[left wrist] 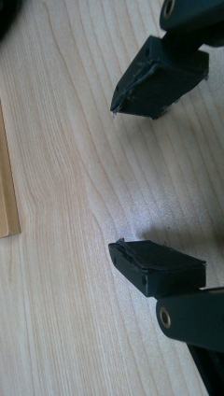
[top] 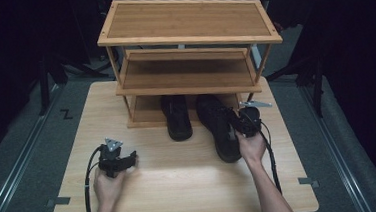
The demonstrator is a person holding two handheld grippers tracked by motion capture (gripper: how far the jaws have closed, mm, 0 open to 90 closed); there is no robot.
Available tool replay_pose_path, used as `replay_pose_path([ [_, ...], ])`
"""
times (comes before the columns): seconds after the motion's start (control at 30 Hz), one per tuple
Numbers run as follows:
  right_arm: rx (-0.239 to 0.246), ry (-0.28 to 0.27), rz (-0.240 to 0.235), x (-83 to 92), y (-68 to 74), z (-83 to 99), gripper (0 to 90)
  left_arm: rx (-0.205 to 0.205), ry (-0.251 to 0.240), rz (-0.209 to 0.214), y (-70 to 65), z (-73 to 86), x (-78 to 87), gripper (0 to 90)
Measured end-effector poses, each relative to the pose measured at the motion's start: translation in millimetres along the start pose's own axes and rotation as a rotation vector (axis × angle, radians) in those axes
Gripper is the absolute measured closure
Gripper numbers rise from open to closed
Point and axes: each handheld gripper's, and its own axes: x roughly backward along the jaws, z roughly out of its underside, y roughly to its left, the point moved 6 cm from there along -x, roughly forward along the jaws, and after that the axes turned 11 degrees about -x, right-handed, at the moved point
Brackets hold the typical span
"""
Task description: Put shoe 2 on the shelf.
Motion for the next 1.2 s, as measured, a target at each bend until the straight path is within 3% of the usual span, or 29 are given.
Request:
replay_pose_path([
  [0.37,-0.025,0.003,0.032,-30.7,8.9,-11.3,87.8,0.000,0.001,-0.002,0.0,-0.1,-0.1,27.7],
  [0.67,-0.096,-0.027,0.053,-52.2,13.9,-19.9,87.7,0.000,0.001,-0.003,-0.1,-0.1,-0.1,27.7],
  [0.83,-0.131,-0.040,0.068,-62.1,18.9,-23.7,87.7,0.000,0.001,-0.003,0.0,-0.1,-0.2,27.8],
  [1.2,-0.144,-0.097,0.128,-73.8,26.4,-30.8,87.4,0.000,0.001,-0.002,-0.1,-0.1,-0.1,27.7],
])
